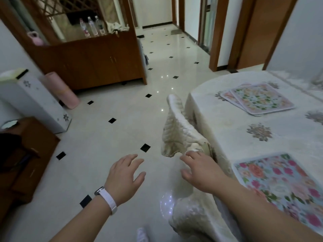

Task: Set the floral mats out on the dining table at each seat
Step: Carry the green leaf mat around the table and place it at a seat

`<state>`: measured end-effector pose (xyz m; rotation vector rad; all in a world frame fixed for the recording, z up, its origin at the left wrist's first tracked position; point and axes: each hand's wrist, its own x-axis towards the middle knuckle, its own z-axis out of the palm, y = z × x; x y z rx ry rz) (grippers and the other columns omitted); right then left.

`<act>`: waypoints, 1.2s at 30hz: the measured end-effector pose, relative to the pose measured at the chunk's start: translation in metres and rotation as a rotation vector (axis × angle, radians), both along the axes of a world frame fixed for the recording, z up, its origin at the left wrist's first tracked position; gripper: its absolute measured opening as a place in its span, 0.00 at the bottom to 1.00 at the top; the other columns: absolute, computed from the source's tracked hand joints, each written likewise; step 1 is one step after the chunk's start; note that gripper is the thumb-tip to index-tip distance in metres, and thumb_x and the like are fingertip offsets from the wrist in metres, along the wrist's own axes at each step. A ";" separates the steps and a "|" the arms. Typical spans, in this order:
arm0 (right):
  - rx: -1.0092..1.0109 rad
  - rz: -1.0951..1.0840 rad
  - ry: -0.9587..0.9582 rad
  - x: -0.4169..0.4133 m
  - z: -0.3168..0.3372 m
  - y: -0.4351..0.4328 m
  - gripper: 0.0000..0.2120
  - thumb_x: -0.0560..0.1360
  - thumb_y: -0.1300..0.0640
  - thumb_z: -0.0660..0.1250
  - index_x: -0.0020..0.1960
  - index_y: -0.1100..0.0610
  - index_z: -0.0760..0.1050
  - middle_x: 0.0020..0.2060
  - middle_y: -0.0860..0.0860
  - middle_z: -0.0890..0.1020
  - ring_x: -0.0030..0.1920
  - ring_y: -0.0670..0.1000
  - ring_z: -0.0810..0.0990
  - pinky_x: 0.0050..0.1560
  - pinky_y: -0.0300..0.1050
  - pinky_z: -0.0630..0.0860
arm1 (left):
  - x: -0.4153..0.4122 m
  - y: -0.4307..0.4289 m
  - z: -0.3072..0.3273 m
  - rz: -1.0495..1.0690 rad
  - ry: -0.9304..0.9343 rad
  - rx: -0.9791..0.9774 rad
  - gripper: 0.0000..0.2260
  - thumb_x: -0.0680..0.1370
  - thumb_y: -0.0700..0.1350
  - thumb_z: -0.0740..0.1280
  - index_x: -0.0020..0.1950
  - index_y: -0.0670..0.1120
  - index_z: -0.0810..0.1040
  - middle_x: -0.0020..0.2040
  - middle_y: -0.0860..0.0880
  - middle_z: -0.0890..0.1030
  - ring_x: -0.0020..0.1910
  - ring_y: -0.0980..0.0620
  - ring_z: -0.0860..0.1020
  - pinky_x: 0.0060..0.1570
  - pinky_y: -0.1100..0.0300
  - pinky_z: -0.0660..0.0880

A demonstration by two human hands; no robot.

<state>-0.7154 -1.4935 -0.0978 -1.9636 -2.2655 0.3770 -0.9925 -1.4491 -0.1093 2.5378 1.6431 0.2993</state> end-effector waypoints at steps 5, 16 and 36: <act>-0.002 -0.020 -0.027 -0.065 -0.015 0.061 0.31 0.71 0.39 0.49 0.66 0.51 0.76 0.59 0.51 0.80 0.59 0.58 0.77 0.57 0.53 0.75 | -0.064 0.055 -0.018 0.050 -0.099 -0.003 0.22 0.74 0.59 0.58 0.61 0.52 0.78 0.64 0.49 0.77 0.64 0.46 0.74 0.60 0.47 0.70; 0.031 0.041 -0.091 -0.217 0.002 0.191 0.24 0.72 0.43 0.58 0.60 0.53 0.80 0.56 0.53 0.83 0.56 0.58 0.81 0.52 0.53 0.80 | -0.230 0.194 -0.024 0.150 -0.175 -0.111 0.28 0.72 0.64 0.52 0.66 0.55 0.74 0.70 0.50 0.72 0.69 0.48 0.67 0.65 0.48 0.63; -0.023 0.074 0.012 -0.224 -0.034 0.467 0.26 0.75 0.44 0.58 0.70 0.52 0.72 0.67 0.54 0.75 0.68 0.58 0.72 0.64 0.54 0.70 | -0.233 0.435 -0.038 0.124 -0.177 -0.082 0.22 0.73 0.60 0.58 0.61 0.51 0.79 0.62 0.50 0.79 0.62 0.48 0.75 0.60 0.49 0.69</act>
